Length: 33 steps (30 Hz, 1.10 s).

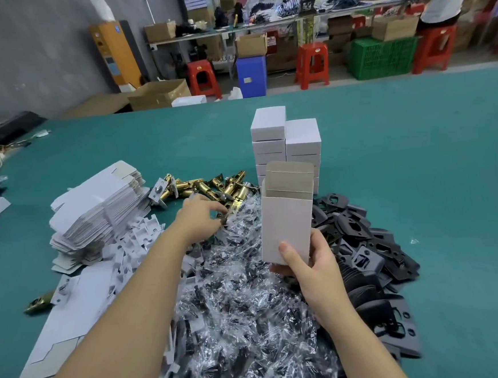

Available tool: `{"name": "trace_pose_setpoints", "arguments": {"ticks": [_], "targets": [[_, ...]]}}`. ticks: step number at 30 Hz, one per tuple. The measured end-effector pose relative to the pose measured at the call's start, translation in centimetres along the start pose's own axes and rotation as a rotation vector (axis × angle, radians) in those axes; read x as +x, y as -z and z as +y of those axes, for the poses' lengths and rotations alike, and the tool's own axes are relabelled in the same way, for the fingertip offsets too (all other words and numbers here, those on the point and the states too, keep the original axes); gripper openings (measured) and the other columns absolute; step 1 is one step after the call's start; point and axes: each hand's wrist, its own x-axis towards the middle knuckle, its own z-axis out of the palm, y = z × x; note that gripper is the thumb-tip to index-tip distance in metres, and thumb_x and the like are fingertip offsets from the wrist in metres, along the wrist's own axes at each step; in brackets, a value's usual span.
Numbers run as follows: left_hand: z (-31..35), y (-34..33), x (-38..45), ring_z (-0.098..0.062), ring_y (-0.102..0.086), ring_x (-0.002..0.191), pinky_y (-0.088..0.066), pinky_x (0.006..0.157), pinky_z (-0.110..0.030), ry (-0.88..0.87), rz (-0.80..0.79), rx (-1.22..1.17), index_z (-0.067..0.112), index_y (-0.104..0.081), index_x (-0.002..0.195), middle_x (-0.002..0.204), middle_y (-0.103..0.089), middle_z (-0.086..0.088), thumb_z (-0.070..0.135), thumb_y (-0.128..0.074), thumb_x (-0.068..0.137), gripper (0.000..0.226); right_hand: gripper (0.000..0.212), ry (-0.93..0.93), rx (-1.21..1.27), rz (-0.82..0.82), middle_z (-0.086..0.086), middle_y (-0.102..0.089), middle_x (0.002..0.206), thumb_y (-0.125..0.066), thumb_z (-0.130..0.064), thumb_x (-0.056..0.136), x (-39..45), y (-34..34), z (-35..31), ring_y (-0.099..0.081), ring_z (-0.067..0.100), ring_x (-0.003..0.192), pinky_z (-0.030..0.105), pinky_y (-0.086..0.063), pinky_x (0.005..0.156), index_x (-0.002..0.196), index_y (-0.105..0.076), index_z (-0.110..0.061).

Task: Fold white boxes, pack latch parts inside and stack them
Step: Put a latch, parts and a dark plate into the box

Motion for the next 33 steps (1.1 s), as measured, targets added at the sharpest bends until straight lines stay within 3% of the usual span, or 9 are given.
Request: {"name": "trace_pose_setpoints", "arguments": {"ticks": [2, 4, 10, 16, 19, 22, 24, 27, 33], "targets": [[0.2, 0.2, 0.5, -0.035, -0.024, 0.145, -0.032, 0.116, -0.056, 0.002, -0.036, 0.11, 0.042, -0.06, 0.135, 0.152, -0.039, -0.01, 0.031, -0.065, 0.095, 0.041, 0.057, 0.004, -0.016, -0.003, -0.011, -0.073, 0.117, -0.075, -0.06, 0.072, 0.0, 0.0, 0.0, -0.074, 0.017, 0.104, 0.041, -0.061, 0.092, 0.123, -0.056, -0.042], [0.3, 0.1, 0.9, -0.039, -0.02, 0.148, -0.03, 0.118, -0.059, 0.034, -0.074, 0.19, 0.039, -0.054, 0.142, 0.156, -0.036, -0.013, 0.041, -0.07, 0.093, 0.051, 0.059, 0.003, -0.02, -0.006, -0.01, -0.073, 0.118, -0.076, -0.06, 0.072, 0.0, 0.0, 0.0, -0.073, 0.017, 0.105, 0.041, -0.06, 0.092, 0.124, -0.056, -0.04], [0.4, -0.6, 1.1, -0.042, -0.026, 0.143, -0.033, 0.113, -0.056, 0.053, -0.041, 0.293, 0.029, -0.051, 0.139, 0.151, -0.039, -0.018, 0.029, -0.069, 0.094, 0.048, 0.045, 0.002, -0.03, -0.023, -0.011, -0.073, 0.114, -0.076, -0.058, 0.072, 0.0, 0.0, 0.0, -0.074, 0.018, 0.102, 0.035, -0.062, 0.085, 0.113, -0.059, -0.048], [1.1, -0.4, 0.8, -0.035, -0.04, 0.133, -0.034, 0.103, -0.047, 0.008, 0.027, 0.273, 0.024, -0.053, 0.111, 0.126, -0.057, -0.008, 0.009, -0.065, 0.089, 0.03, 0.047, 0.005, -0.034, -0.015, -0.009, -0.074, 0.114, -0.076, -0.059, 0.071, 0.1, 0.0, 0.1, -0.074, 0.019, 0.102, 0.039, -0.061, 0.088, 0.113, -0.059, -0.049], [1.0, -0.7, 0.6, -0.029, -0.053, 0.115, -0.029, 0.097, -0.045, -0.007, 0.015, 0.219, 0.028, -0.049, 0.127, 0.12, -0.066, -0.003, -0.003, -0.057, 0.089, 0.049, 0.047, 0.002, -0.032, -0.008, -0.01, -0.074, 0.114, -0.076, -0.059, 0.07, 0.1, 0.0, 0.1, -0.074, 0.019, 0.103, 0.039, -0.061, 0.089, 0.113, -0.059, -0.049], [1.0, -0.8, 0.4, -0.027, -0.053, 0.103, -0.025, 0.09, -0.044, -0.006, -0.004, 0.229, 0.028, -0.042, 0.145, 0.111, -0.066, -0.001, -0.003, -0.058, 0.089, 0.066, 0.059, 0.001, -0.034, -0.006, -0.006, -0.074, 0.116, -0.076, -0.059, 0.071, 0.0, 0.0, 0.0, -0.074, 0.023, 0.103, 0.046, -0.06, 0.092, 0.122, -0.057, -0.039], [1.0, -0.5, 0.5, -0.029, -0.052, 0.112, -0.027, 0.092, -0.045, -0.012, 0.001, 0.285, 0.026, -0.037, 0.15, 0.118, -0.064, -0.004, 0.0, -0.06, 0.089, 0.07, 0.06, 0.006, -0.039, -0.004, -0.005, -0.074, 0.116, -0.076, -0.059, 0.071, 0.0, 0.0, 0.0, -0.074, 0.023, 0.103, 0.048, -0.06, 0.092, 0.123, -0.057, -0.037], [1.0, 0.6, 0.1, -0.034, -0.039, 0.137, -0.025, 0.109, -0.053, -0.044, 0.021, 0.404, 0.025, -0.03, 0.156, 0.135, -0.061, -0.007, 0.007, -0.067, 0.088, 0.08, 0.059, 0.008, -0.047, 0.001, -0.005, -0.073, 0.116, -0.076, -0.058, 0.07, 0.0, 0.1, 0.0, -0.074, 0.023, 0.103, 0.048, -0.06, 0.092, 0.122, -0.057, -0.037], [0.0, 2.7, -2.5, -0.027, -0.041, 0.126, -0.031, 0.108, -0.045, -0.229, 0.247, 0.732, 0.026, -0.046, 0.145, 0.129, -0.06, 0.0, 0.001, -0.06, 0.088, 0.064, 0.051, 0.015, -0.066, -0.008, -0.007, -0.073, 0.115, -0.077, -0.048, 0.079, 0.2, 0.2, 0.3, -0.073, 0.017, 0.105, 0.041, -0.06, 0.092, 0.124, -0.057, -0.037]]}}
